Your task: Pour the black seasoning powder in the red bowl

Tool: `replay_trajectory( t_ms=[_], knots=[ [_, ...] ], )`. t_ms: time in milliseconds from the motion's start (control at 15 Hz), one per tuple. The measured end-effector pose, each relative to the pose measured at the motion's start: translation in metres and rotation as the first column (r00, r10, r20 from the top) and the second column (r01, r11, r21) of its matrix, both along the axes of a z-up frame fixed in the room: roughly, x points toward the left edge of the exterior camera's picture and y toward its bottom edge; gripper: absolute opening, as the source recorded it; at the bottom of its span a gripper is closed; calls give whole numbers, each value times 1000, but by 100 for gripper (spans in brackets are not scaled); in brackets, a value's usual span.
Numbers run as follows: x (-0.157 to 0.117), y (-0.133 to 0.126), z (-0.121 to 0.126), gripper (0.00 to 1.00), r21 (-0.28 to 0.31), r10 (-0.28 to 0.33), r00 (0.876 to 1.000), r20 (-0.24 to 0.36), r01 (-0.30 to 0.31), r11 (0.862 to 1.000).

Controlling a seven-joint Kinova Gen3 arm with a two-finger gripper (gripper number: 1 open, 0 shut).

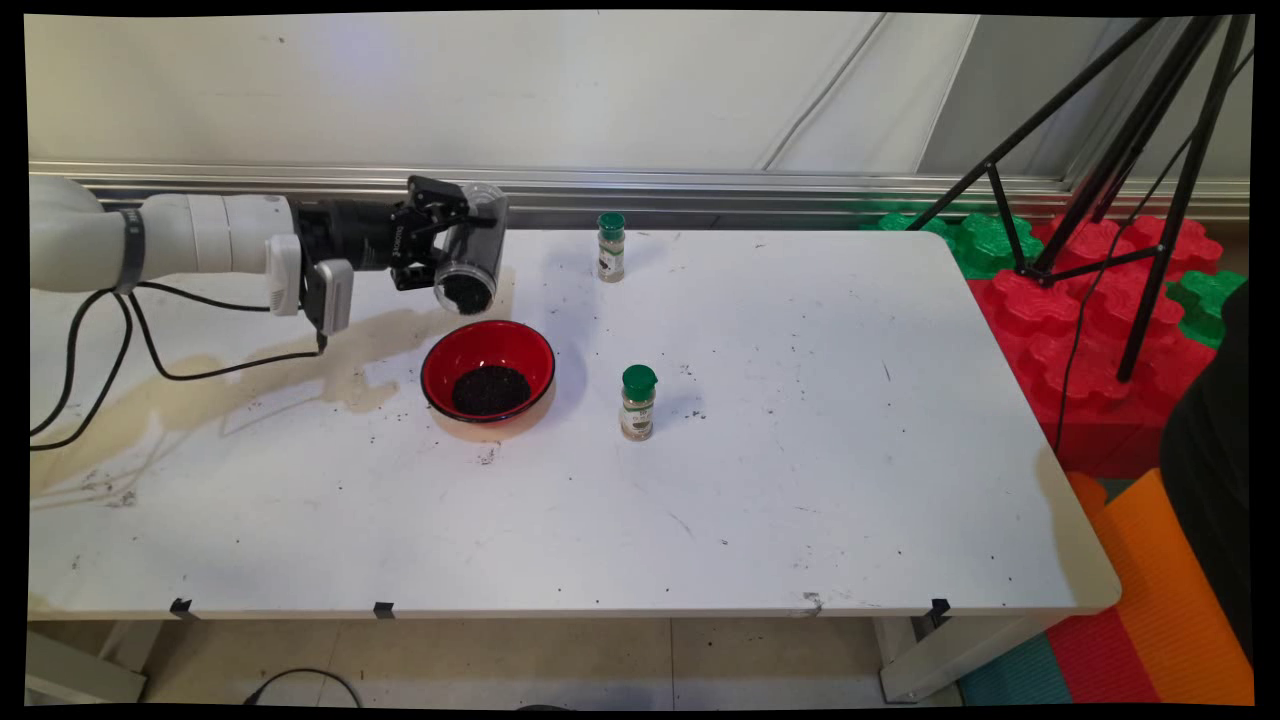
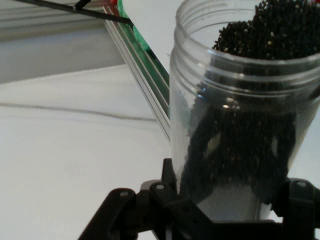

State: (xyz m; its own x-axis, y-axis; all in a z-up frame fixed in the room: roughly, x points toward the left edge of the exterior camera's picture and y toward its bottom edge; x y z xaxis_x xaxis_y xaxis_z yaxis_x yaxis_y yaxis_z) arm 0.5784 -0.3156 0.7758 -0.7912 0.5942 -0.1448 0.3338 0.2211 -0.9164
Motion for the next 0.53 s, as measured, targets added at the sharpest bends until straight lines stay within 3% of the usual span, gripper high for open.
replay_trajectory(
  t_ms=[200, 533],
  knots=[
    [0, -1, 5, 0, 58, 42, 996, -74, -37, 998],
    [2, -3, 15, 0, 166, 117, 972, -202, -84, 983]
  ],
)
